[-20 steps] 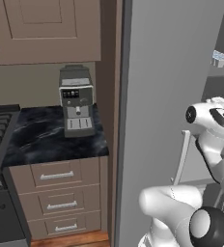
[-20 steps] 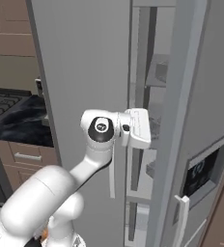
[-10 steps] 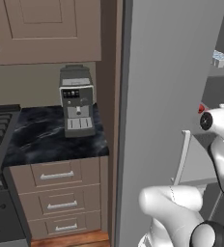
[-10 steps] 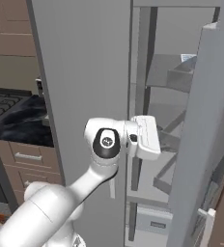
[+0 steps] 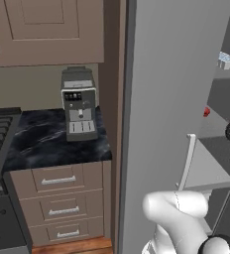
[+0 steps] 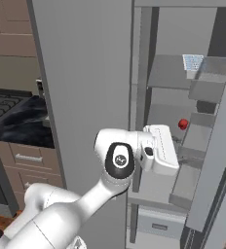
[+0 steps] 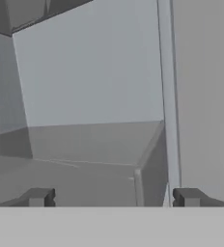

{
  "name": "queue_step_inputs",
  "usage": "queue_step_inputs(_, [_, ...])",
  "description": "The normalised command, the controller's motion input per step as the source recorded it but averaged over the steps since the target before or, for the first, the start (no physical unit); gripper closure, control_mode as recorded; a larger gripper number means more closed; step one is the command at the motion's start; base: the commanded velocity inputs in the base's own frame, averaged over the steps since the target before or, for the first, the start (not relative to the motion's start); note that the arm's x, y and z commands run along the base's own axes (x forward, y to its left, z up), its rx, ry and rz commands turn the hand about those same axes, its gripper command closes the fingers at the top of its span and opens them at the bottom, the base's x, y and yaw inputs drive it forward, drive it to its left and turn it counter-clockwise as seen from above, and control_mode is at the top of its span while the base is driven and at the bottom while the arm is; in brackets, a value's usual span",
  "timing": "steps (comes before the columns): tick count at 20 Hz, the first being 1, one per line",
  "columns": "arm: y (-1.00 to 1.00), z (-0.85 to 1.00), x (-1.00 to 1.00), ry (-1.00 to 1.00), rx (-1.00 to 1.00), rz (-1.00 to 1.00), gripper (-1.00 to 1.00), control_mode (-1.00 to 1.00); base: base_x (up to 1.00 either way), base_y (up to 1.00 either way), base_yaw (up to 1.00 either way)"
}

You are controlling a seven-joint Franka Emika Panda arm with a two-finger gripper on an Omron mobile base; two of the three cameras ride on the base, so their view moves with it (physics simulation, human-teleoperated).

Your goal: Open the freezer door, pick up the ice cube tray from the freezer, and place it on the dining counter.

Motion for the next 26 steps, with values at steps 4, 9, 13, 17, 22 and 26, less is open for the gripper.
queue_step_inputs(4, [-0.35,0.0,-0.3,0.0,0.0,0.0,-1.0,-1.0,0.0,0.0,0.0])
queue_step_inputs(9, [-0.33,0.0,-0.31,0.0,0.0,0.0,-1.0,-1.0,0.0,0.0,0.0])
queue_step_inputs(13, [-0.29,0.0,-0.3,0.0,0.0,0.0,-1.0,-1.0,0.0,0.0,0.0])
queue_step_inputs(17, [-0.22,0.0,-0.21,0.0,0.0,0.0,-1.0,-1.0,0.0,0.0,0.0])
queue_step_inputs(22, [-0.11,0.0,-0.13,0.0,0.0,0.0,-1.0,-1.0,0.0,0.0,0.0])
queue_step_inputs(26, [0.0,0.0,-0.22,0.0,0.0,0.0,-1.0,-1.0,0.0,0.0,0.0])
